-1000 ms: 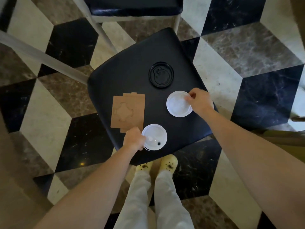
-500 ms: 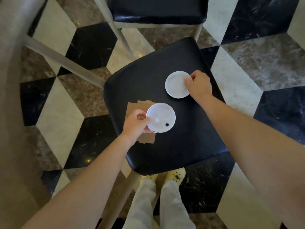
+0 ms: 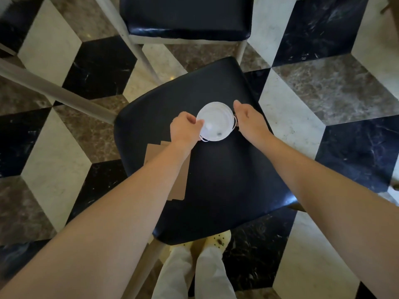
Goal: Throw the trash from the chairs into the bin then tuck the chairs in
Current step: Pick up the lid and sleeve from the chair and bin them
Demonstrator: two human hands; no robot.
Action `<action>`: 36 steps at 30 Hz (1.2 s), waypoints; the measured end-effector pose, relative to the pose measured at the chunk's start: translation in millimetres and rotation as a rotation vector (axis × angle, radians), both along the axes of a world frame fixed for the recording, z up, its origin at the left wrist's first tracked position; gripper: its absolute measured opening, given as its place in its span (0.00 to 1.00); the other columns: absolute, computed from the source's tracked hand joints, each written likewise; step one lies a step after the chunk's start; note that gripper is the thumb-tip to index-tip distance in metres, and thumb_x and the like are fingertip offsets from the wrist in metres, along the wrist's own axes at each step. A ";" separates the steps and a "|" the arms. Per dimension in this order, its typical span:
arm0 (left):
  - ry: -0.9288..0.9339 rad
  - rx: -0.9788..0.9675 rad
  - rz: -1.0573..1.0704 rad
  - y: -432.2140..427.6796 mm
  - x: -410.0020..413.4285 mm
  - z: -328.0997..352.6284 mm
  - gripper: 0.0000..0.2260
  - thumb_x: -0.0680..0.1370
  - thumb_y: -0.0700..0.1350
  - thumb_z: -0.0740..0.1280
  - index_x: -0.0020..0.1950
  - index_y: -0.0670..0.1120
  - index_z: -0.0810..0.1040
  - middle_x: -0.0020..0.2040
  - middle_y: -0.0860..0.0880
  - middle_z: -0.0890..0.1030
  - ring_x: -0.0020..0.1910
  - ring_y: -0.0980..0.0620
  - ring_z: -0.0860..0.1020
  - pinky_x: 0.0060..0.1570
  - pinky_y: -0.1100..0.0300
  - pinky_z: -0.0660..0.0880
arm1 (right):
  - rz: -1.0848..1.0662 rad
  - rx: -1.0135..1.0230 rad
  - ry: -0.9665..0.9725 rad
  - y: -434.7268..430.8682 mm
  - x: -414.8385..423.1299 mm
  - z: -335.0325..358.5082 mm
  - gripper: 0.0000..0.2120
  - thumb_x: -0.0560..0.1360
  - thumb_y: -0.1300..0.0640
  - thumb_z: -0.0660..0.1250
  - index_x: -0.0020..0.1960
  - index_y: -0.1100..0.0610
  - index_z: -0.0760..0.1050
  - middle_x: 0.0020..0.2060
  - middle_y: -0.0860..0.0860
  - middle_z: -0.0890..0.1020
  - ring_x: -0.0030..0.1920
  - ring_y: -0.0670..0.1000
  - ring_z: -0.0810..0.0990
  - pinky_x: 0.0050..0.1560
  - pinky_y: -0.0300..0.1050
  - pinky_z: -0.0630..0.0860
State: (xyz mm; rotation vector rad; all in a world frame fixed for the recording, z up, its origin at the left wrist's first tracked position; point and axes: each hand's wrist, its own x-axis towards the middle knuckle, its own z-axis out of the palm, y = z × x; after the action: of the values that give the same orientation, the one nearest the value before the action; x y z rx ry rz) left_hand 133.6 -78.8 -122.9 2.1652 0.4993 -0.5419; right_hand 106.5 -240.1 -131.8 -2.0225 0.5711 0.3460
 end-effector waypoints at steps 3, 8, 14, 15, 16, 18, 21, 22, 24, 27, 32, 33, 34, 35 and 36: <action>-0.042 0.127 -0.078 -0.7 1.1 -7.8 0.17 0.77 0.46 0.68 0.65 0.46 0.72 0.63 0.44 0.74 0.58 0.48 0.76 0.58 0.56 0.76 | 0.126 -0.034 0.023 -0.9 4.1 -6.8 0.17 0.80 0.45 0.58 0.50 0.57 0.77 0.46 0.51 0.79 0.46 0.51 0.76 0.47 0.44 0.71; 0.052 -0.060 -0.046 -2.0 -4.8 -12.6 0.17 0.80 0.47 0.62 0.69 0.45 0.72 0.63 0.46 0.76 0.60 0.48 0.75 0.55 0.56 0.76 | 0.165 -0.073 0.041 16.3 5.0 -16.1 0.22 0.75 0.49 0.67 0.64 0.60 0.71 0.60 0.56 0.76 0.57 0.54 0.77 0.50 0.42 0.70; -0.054 -0.208 0.090 8.5 -14.0 2.1 0.15 0.80 0.45 0.63 0.66 0.46 0.70 0.56 0.51 0.74 0.53 0.54 0.74 0.48 0.61 0.77 | -0.015 0.139 -0.026 29.7 -3.9 -1.7 0.19 0.73 0.55 0.71 0.60 0.59 0.69 0.50 0.48 0.75 0.50 0.50 0.77 0.44 0.42 0.78; -0.056 -0.242 0.093 12.3 -14.6 7.4 0.15 0.80 0.46 0.64 0.66 0.47 0.69 0.55 0.52 0.73 0.51 0.54 0.74 0.46 0.63 0.77 | -0.021 0.172 -0.041 31.9 -4.2 2.5 0.19 0.73 0.55 0.71 0.60 0.59 0.69 0.49 0.48 0.75 0.49 0.49 0.77 0.41 0.38 0.78; -0.039 -0.285 0.095 17.2 -14.7 13.1 0.15 0.80 0.47 0.64 0.66 0.48 0.68 0.55 0.53 0.73 0.51 0.54 0.75 0.45 0.64 0.78 | -0.019 0.199 -0.058 34.3 -4.4 7.4 0.19 0.73 0.55 0.71 0.60 0.58 0.69 0.49 0.48 0.75 0.48 0.47 0.77 0.37 0.35 0.76; 0.047 -0.417 0.111 27.9 -13.3 26.4 0.13 0.79 0.47 0.65 0.63 0.50 0.71 0.54 0.53 0.76 0.52 0.53 0.76 0.47 0.61 0.79 | -0.003 0.241 -0.080 40.1 -4.7 17.7 0.19 0.73 0.55 0.71 0.59 0.58 0.69 0.49 0.48 0.76 0.46 0.46 0.77 0.34 0.33 0.75; 0.125 -0.528 0.093 47.5 -11.2 45.6 0.06 0.78 0.45 0.67 0.53 0.53 0.74 0.50 0.54 0.78 0.50 0.53 0.78 0.44 0.61 0.79 | 0.053 0.282 -0.075 52.8 -3.2 31.2 0.16 0.74 0.52 0.70 0.58 0.57 0.71 0.50 0.50 0.78 0.46 0.47 0.78 0.35 0.36 0.77; 0.121 -0.515 0.091 54.8 -9.9 50.4 0.07 0.77 0.44 0.68 0.54 0.53 0.74 0.51 0.53 0.77 0.52 0.52 0.77 0.44 0.61 0.79 | 0.072 0.298 -0.064 58.4 -2.2 35.9 0.14 0.76 0.50 0.67 0.57 0.56 0.71 0.50 0.50 0.78 0.46 0.47 0.78 0.37 0.37 0.78; 0.104 -0.483 0.139 70.6 -6.4 56.5 0.12 0.77 0.44 0.68 0.60 0.51 0.72 0.53 0.52 0.76 0.54 0.51 0.76 0.47 0.60 0.79 | 0.047 0.370 -0.027 71.3 -1.5 42.6 0.15 0.80 0.45 0.59 0.55 0.55 0.74 0.47 0.49 0.80 0.44 0.46 0.79 0.42 0.41 0.79; 0.084 -0.485 0.271 96.6 -2.1 60.9 0.14 0.77 0.43 0.68 0.61 0.52 0.70 0.51 0.54 0.74 0.52 0.50 0.74 0.48 0.59 0.77 | -0.027 0.348 0.030 90.4 -9.8 38.8 0.22 0.81 0.43 0.52 0.54 0.57 0.78 0.50 0.53 0.82 0.46 0.48 0.79 0.51 0.43 0.75; 0.056 -0.439 0.386 130.6 -2.1 54.5 0.12 0.78 0.43 0.68 0.59 0.52 0.71 0.50 0.54 0.75 0.52 0.52 0.74 0.47 0.60 0.77 | 0.492 -0.296 0.050 124.5 -33.3 4.0 0.37 0.74 0.36 0.62 0.75 0.57 0.61 0.72 0.54 0.67 0.72 0.56 0.62 0.71 0.53 0.60; 0.051 -0.439 0.417 134.4 -2.8 52.4 0.11 0.78 0.43 0.67 0.59 0.51 0.71 0.49 0.55 0.75 0.51 0.52 0.74 0.46 0.60 0.77 | 0.566 -0.400 0.050 133.0 -36.2 -2.1 0.42 0.72 0.34 0.63 0.77 0.57 0.55 0.75 0.54 0.61 0.74 0.56 0.58 0.73 0.55 0.56; 0.045 -0.434 0.440 137.3 -4.3 50.3 0.11 0.78 0.42 0.67 0.58 0.51 0.72 0.48 0.55 0.75 0.49 0.53 0.75 0.46 0.60 0.77 | 0.627 -0.493 0.054 141.1 -39.4 -8.1 0.46 0.71 0.33 0.63 0.78 0.57 0.51 0.77 0.54 0.56 0.76 0.57 0.54 0.75 0.56 0.51; 0.043 -0.427 0.448 139.2 -5.7 48.4 0.11 0.78 0.42 0.67 0.58 0.51 0.72 0.48 0.55 0.75 0.49 0.53 0.74 0.46 0.60 0.77 | 0.672 -0.570 0.057 147.9 -43.7 -12.8 0.49 0.71 0.32 0.63 0.79 0.56 0.46 0.78 0.54 0.51 0.77 0.57 0.50 0.76 0.57 0.46; 0.045 -0.415 0.447 140.7 -7.5 45.9 0.11 0.78 0.42 0.67 0.58 0.51 0.72 0.48 0.55 0.75 0.49 0.53 0.74 0.46 0.59 0.77 | 0.702 -0.627 0.060 153.9 -48.6 -18.1 0.50 0.71 0.32 0.63 0.79 0.56 0.42 0.79 0.54 0.47 0.78 0.57 0.46 0.76 0.58 0.43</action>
State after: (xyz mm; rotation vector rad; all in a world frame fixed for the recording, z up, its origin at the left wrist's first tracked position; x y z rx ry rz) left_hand 126.1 61.9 -77.0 1.5864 0.7932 -0.4014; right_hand 57.9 -86.2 -150.0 -2.8003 -0.0441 0.7093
